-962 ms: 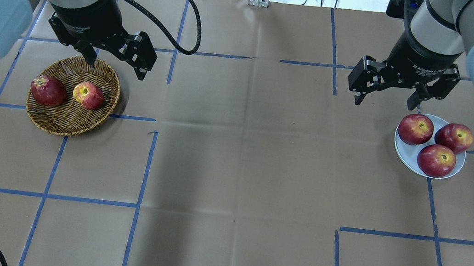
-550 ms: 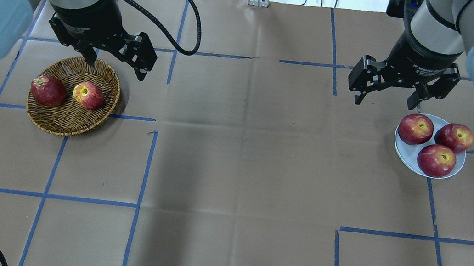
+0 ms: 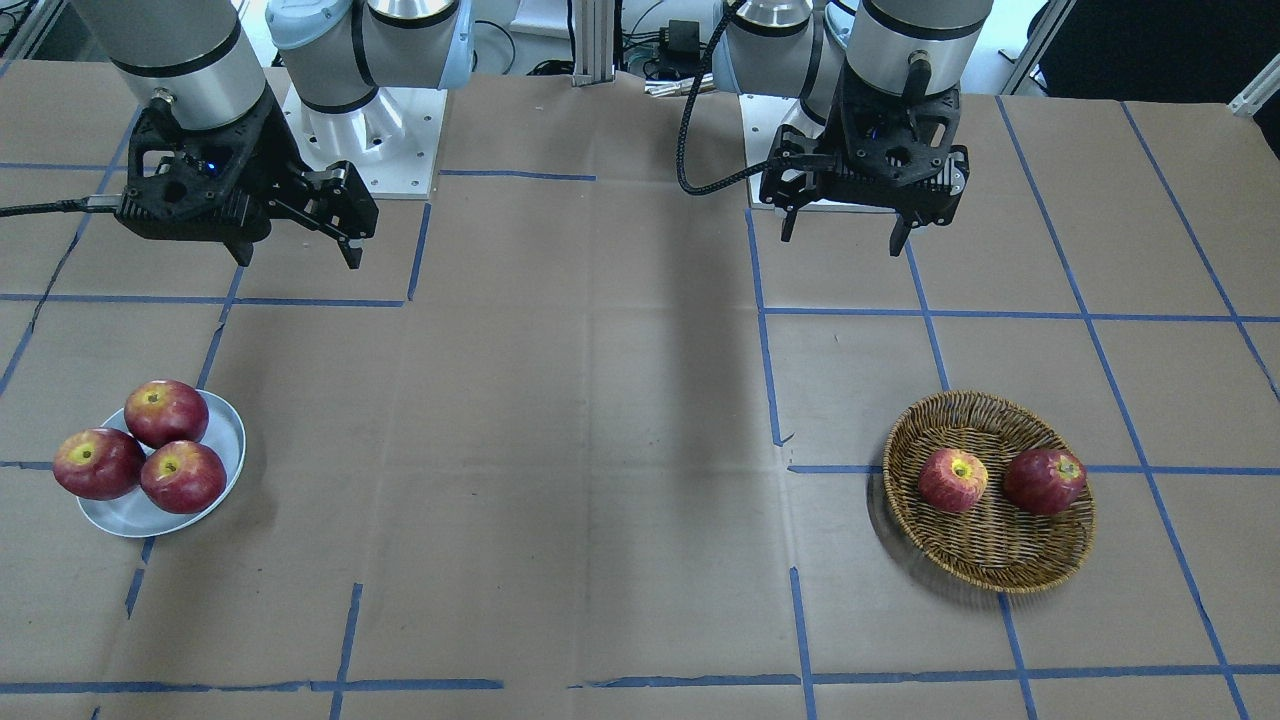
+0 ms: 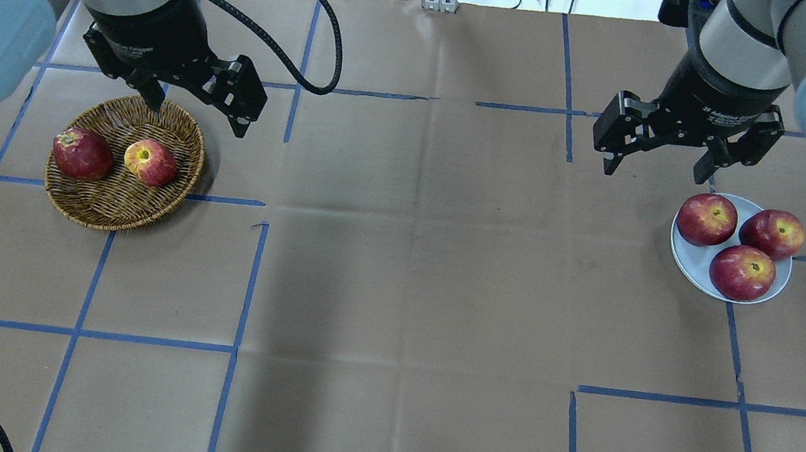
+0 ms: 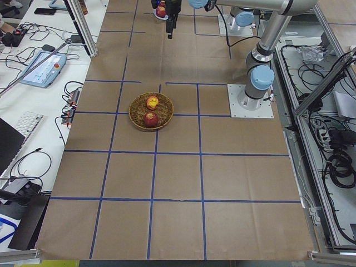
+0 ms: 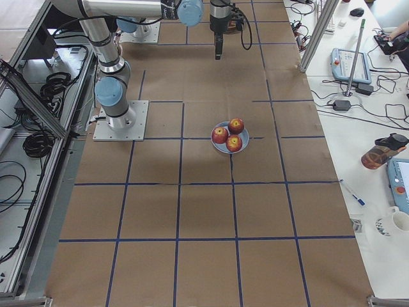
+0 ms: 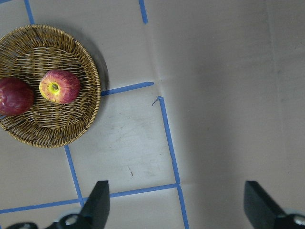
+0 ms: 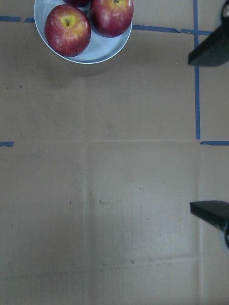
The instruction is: Transfer apple from basket to plate
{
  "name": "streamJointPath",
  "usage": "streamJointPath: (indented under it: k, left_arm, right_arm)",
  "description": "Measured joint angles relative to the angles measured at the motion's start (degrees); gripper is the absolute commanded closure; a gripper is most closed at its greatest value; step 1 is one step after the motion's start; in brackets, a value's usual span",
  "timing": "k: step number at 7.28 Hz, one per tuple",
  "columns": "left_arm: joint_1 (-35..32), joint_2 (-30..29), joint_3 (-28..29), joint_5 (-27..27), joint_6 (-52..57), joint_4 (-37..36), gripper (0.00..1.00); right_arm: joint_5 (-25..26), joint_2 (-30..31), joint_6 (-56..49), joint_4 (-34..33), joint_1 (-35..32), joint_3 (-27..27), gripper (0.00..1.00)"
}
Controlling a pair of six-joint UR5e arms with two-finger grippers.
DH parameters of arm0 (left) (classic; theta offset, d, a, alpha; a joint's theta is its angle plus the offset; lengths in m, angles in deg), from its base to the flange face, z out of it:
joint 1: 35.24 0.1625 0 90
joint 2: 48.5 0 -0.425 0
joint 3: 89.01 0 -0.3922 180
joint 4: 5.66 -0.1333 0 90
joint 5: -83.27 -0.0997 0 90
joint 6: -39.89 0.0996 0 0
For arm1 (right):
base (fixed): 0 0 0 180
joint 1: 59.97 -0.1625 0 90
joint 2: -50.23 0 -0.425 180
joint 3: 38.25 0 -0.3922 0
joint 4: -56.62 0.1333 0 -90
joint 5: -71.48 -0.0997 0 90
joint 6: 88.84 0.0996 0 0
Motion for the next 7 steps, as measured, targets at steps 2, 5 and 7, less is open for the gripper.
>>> streamJointPath:
  k: [2, 5, 7]
  left_arm:
    - [-0.09, 0.12, -0.29, -0.04, 0.05, 0.21, 0.01]
    - [-0.16, 0.21, -0.75, -0.10, 0.34, -0.16, 0.01]
    - [-0.11, 0.28, -0.84, -0.39, 1.22, -0.08, 0.01]
  right_arm:
    - [0.00, -0.15, 0.03, -0.46, -0.02, -0.10, 0.00]
    - [0.10, 0.13, 0.27, -1.92, -0.06, -0.14, 0.00]
    - [0.15, -0.13, 0.41, -2.23, -0.14, 0.07, 0.00]
